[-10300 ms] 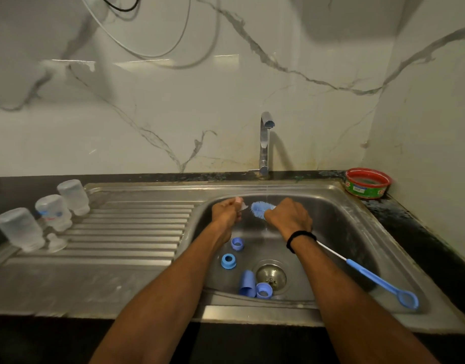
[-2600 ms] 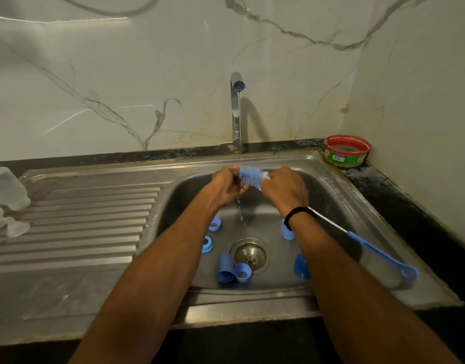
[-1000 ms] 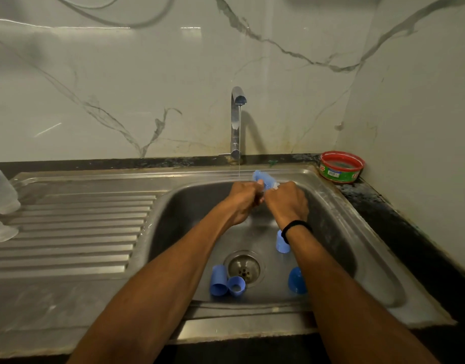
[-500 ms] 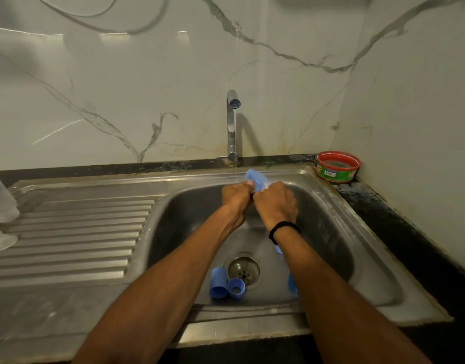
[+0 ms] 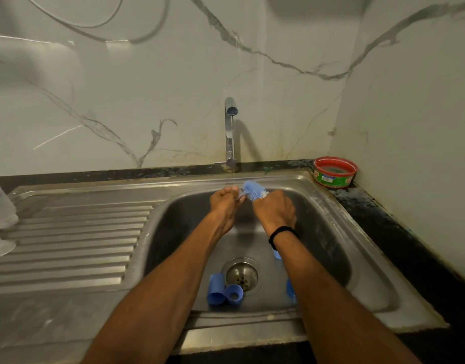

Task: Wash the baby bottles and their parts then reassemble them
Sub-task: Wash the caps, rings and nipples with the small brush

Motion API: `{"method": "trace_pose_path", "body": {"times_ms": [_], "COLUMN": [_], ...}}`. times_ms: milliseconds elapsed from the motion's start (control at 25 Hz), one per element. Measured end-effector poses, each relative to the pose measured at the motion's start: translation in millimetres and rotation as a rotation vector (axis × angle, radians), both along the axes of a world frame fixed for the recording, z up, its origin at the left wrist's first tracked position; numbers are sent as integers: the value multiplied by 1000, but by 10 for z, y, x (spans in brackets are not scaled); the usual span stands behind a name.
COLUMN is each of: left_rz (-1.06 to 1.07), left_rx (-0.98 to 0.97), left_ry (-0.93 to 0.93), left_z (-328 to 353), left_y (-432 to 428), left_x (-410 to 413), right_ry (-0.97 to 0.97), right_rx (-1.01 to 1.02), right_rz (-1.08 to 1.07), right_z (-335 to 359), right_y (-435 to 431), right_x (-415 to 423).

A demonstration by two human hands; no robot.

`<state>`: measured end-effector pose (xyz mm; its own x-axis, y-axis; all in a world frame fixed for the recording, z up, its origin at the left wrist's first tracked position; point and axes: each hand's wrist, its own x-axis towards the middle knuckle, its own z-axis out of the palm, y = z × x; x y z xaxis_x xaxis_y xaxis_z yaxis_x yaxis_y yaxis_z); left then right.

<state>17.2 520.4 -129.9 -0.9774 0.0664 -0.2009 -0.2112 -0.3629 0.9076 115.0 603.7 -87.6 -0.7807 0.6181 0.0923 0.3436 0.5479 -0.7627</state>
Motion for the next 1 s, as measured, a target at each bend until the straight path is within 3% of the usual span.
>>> {"method": "trace_pose_path", "body": {"times_ms": [80,280,640,800,1000], "left_rz": [-7,54,35,227,193], "left_rx": [53,-77,-29,42,160], "left_ry": [-21,7,68,-64,-167], "left_z": [-74,-135,-59,-87,-78], "left_y": [-76,-58,-58,-216,-377], "left_x": [-19,-54,-92,-210,-250], "right_ry": [-3,10,4,-57,-34], "right_rx": [17,80,132,127,189], "right_rz": [12,64,32,92,99], "right_z": [1,18,-2,-68,-42], "right_y": [-35,-198,-154,-221,-154], "right_x": [-5,-24,-6,-53,-53]}}
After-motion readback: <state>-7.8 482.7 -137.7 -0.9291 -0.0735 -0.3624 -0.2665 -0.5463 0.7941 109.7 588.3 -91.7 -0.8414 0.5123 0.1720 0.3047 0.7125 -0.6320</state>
